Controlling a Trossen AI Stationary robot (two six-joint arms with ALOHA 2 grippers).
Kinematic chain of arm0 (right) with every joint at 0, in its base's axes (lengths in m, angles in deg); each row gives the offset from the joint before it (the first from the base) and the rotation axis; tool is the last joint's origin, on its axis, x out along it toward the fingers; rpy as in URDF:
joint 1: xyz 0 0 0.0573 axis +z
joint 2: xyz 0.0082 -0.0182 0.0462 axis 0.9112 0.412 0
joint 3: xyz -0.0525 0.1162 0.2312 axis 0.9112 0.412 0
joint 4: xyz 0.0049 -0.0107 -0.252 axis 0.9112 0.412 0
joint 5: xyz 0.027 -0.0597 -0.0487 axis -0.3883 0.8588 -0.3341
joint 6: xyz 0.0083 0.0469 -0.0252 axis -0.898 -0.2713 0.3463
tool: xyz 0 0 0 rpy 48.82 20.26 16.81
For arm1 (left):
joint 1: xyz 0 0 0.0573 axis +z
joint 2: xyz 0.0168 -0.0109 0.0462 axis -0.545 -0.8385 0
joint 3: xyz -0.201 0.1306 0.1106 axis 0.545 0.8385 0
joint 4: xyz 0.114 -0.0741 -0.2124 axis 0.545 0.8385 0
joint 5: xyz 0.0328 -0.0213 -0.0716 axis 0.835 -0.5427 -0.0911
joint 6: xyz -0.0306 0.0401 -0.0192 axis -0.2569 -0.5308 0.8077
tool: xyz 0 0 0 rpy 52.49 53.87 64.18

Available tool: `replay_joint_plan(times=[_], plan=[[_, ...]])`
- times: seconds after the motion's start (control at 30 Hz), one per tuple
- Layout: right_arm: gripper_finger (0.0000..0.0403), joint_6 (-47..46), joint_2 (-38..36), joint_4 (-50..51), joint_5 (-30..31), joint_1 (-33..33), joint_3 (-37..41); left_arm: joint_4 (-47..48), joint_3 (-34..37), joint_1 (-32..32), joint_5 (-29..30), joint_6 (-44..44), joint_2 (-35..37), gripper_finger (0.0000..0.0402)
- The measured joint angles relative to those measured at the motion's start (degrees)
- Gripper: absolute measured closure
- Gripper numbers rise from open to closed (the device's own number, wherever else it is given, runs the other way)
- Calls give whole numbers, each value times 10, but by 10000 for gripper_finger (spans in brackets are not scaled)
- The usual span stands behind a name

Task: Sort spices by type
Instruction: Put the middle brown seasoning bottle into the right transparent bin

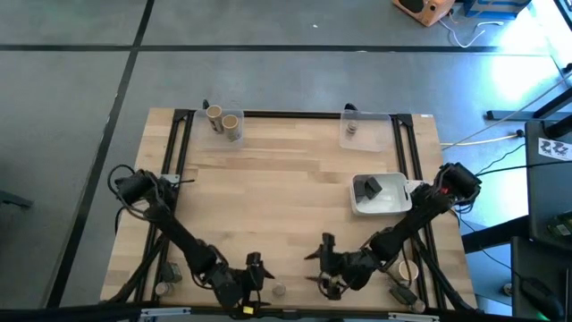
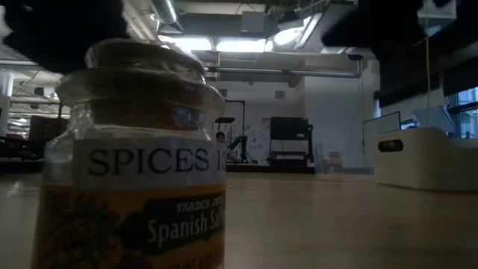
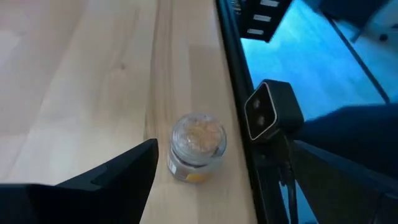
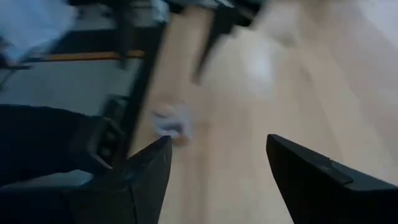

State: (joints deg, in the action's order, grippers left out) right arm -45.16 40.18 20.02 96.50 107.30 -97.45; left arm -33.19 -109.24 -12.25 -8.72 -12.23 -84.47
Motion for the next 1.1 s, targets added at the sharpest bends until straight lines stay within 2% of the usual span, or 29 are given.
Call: replay_joint_plan(times=[0.2, 0.33, 0.67, 1.1], plan=[[141, 87, 63, -195, -47, -6, 0, -1, -1, -18, 42, 31, -25, 57], [141, 98, 98, -242, -51, -17, -4, 4, -1, -18, 45, 49, -49, 57], [141, 123, 192, -217, -96, -39, -92, 5, 0, 6, 59, 67, -85, 57], [141, 126, 216, -155, -63, -43, -113, 7, 0, 27, 60, 59, -85, 57]])
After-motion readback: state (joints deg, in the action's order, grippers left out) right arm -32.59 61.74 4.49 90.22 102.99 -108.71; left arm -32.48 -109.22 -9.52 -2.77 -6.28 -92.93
